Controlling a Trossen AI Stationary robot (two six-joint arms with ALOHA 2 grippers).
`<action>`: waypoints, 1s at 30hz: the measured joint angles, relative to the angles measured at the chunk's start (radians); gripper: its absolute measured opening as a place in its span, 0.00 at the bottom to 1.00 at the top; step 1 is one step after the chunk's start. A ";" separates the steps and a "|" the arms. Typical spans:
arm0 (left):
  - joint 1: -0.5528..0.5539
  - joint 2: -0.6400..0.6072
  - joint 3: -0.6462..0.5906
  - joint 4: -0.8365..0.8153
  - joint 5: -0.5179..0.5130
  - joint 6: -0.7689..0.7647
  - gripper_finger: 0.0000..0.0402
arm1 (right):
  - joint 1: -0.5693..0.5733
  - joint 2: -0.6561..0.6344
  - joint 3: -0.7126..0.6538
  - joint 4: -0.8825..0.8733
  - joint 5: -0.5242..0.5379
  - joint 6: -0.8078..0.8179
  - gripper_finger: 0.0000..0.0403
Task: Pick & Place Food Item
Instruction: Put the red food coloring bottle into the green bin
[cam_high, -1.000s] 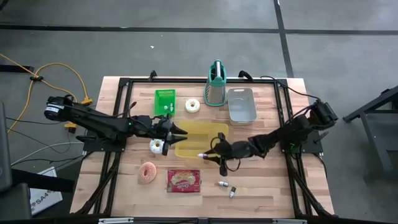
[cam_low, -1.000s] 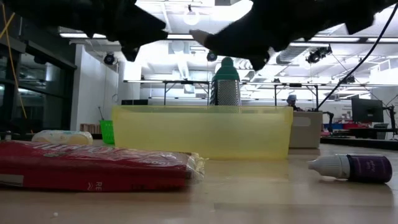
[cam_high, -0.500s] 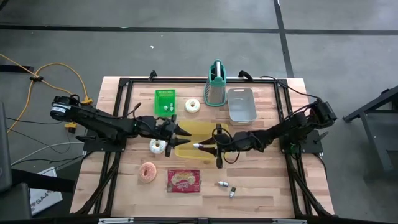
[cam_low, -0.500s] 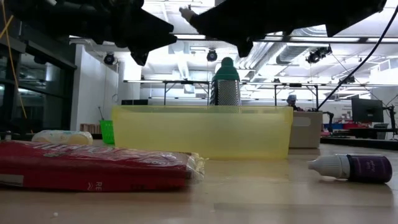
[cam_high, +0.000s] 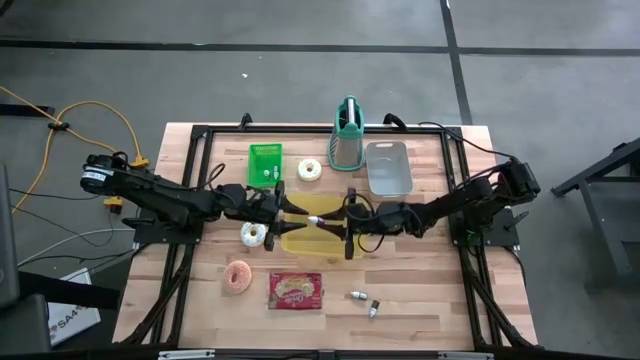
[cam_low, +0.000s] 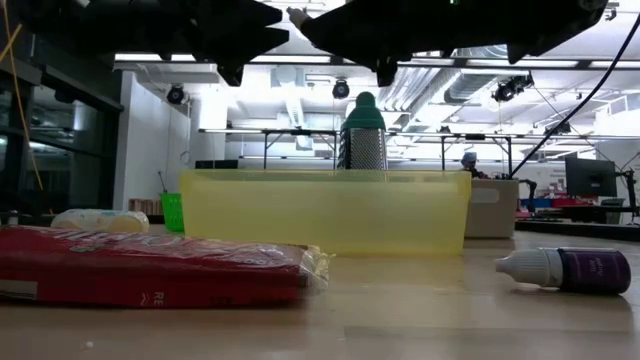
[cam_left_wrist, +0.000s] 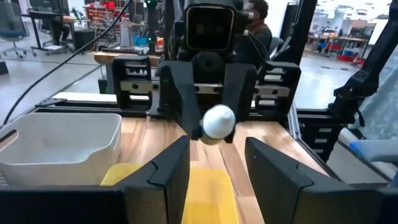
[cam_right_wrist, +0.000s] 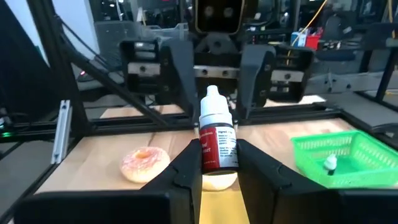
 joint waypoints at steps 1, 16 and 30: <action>0.002 0.000 0.000 0.003 0.000 0.005 0.37 | -0.003 0.000 0.000 0.010 -0.001 -0.001 0.19; 0.078 0.000 0.000 0.048 0.010 0.006 0.37 | -0.045 0.000 0.000 0.059 -0.008 -0.026 0.19; 0.084 0.000 0.000 0.070 0.017 0.006 0.37 | -0.080 0.000 0.000 0.089 -0.033 -0.026 0.19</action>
